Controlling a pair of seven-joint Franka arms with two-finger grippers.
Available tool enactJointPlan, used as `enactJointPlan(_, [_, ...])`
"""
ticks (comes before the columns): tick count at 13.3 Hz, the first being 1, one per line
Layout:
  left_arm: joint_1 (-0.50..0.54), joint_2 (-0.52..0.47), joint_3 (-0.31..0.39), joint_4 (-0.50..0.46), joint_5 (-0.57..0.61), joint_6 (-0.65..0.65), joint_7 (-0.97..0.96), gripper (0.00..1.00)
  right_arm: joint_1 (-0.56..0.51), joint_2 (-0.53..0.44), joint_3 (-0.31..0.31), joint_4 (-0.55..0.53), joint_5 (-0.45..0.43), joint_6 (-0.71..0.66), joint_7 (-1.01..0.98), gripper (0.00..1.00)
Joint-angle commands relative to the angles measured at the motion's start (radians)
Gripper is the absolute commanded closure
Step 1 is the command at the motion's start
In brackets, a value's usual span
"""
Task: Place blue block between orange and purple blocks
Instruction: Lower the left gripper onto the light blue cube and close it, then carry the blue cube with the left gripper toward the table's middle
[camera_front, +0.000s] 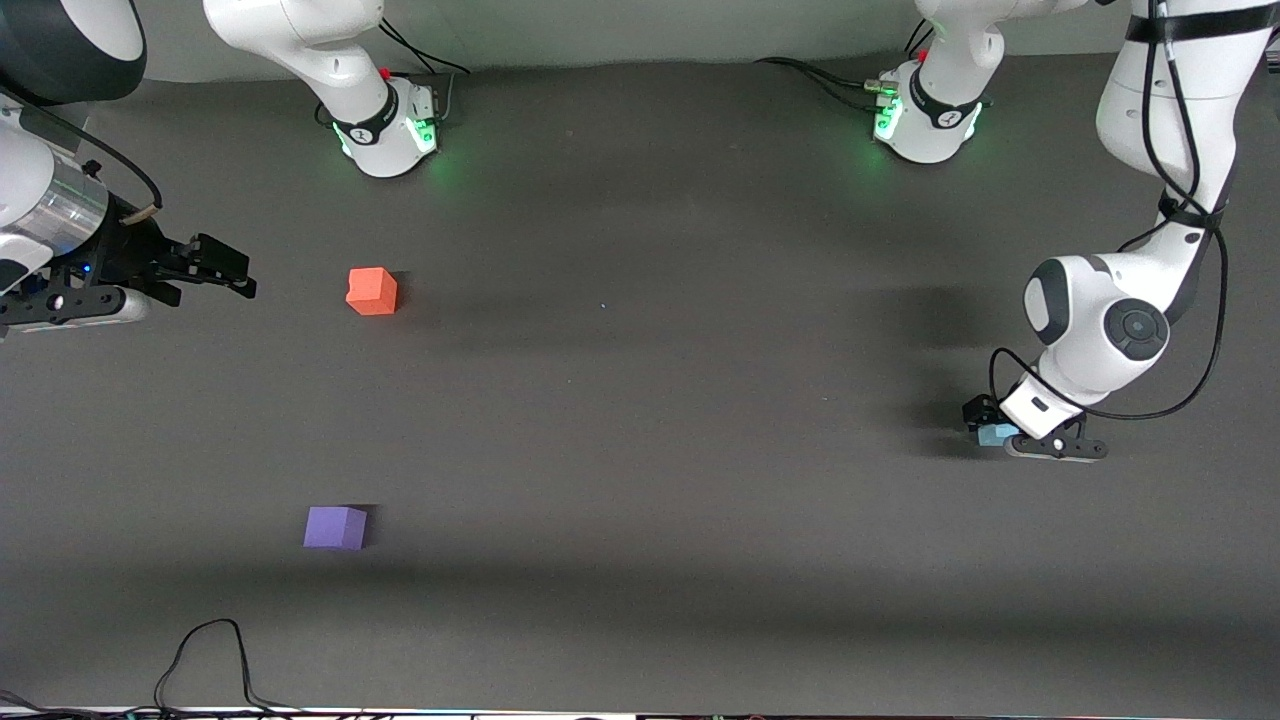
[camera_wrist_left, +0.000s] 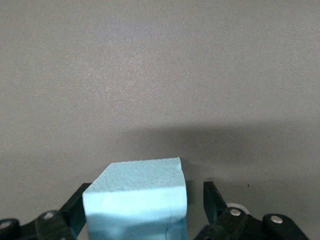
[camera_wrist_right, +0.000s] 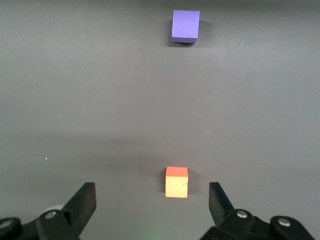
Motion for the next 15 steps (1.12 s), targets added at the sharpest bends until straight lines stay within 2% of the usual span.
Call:
enactJointPlan(1, [0.001, 0.009, 0.000, 0.021, 0.000, -0.016, -0.009, 0.43, 0.002, 0.010, -0.004, 0.021, 0.014, -0.015, -0.006, 0.00])
enactJointPlan(2, [0.001, 0.009, 0.000, 0.021, -0.002, -0.016, -0.015, 0.58, 0.002, 0.010, -0.004, 0.022, 0.016, -0.015, -0.006, 0.00])
enactJointPlan(3, [0.001, 0.008, 0.000, 0.021, -0.002, -0.017, -0.026, 0.66, 0.002, 0.010, -0.006, 0.022, 0.014, -0.015, -0.006, 0.00])
enactJointPlan(4, [-0.001, 0.006, 0.000, 0.021, -0.002, -0.020, -0.029, 0.70, 0.002, 0.012, -0.004, 0.027, 0.014, -0.015, -0.006, 0.00])
enactJointPlan(7, [0.001, -0.036, 0.000, 0.022, -0.003, -0.052, -0.041, 0.70, 0.001, 0.012, -0.006, 0.027, 0.014, -0.015, -0.014, 0.00])
enactJointPlan(8, [0.001, -0.075, 0.000, 0.033, -0.003, -0.112, -0.052, 0.70, 0.001, 0.012, -0.007, 0.027, 0.014, -0.017, -0.015, 0.00])
enactJointPlan(11, [-0.004, -0.202, 0.000, 0.128, -0.003, -0.406, -0.055, 0.68, -0.001, 0.012, -0.007, 0.027, 0.014, -0.017, -0.017, 0.00])
enactJointPlan(13, [-0.008, -0.264, -0.004, 0.220, -0.002, -0.599, -0.056, 0.68, -0.001, 0.012, -0.007, 0.027, 0.014, -0.017, -0.015, 0.00])
enactJointPlan(15, [-0.028, -0.285, -0.018, 0.341, -0.002, -0.802, -0.102, 0.68, -0.001, 0.012, -0.007, 0.027, 0.014, -0.017, -0.012, 0.00])
